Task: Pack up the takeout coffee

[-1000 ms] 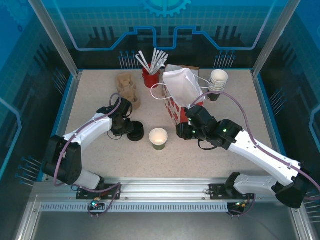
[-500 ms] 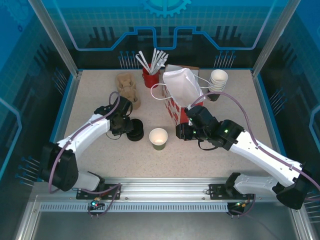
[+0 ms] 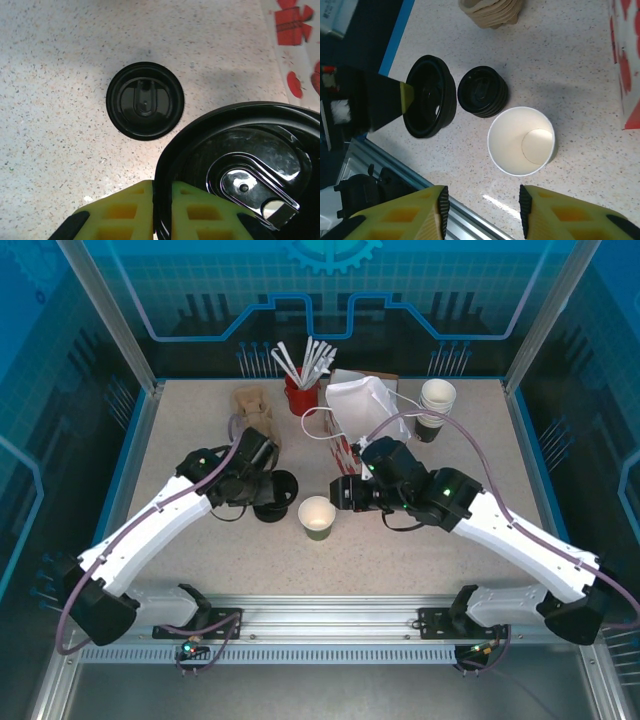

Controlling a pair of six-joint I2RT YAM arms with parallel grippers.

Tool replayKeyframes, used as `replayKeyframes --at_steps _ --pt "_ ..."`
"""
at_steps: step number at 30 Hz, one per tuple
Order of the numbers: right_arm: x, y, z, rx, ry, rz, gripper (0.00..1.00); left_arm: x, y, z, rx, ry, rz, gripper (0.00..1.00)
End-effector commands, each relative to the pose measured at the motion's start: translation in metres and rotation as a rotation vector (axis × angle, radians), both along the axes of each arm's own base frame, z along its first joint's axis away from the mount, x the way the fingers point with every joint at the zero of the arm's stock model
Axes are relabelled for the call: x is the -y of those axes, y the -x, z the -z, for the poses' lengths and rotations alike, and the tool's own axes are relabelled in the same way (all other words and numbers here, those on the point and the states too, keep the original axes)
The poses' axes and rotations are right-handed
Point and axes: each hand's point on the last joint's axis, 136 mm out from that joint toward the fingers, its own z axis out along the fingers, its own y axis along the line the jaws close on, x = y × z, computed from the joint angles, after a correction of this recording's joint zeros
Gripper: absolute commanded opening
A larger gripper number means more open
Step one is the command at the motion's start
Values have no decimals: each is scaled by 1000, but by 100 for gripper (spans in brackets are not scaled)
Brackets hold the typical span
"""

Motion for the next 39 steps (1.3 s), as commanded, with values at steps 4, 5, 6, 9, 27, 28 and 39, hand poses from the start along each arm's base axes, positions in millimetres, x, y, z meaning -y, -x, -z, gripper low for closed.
replayKeyframes --at_steps 4,5,6,9,27,28,39 --pt "-23 6 -9 -31 -33 -41 51 13 20 -27 26 -34 31 13" --pt "-24 6 -8 -34 -33 -38 52 18 21 -29 31 -20 39 13" --pt "-25 5 -7 -37 -31 -35 53 22 23 -31 34 -10 48 13" --pt "-26 4 -7 -44 -37 -32 57 32 25 -36 45 17 66 13" --pt "-28 -13 12 -97 -80 -2 56 67 27 -44 32 78 127 11" --pt "-28 -14 14 -100 -76 -3 56 67 27 -44 31 80 126 10" --pt "-33 -22 23 -140 -85 -29 37 72 24 -45 35 81 134 10"
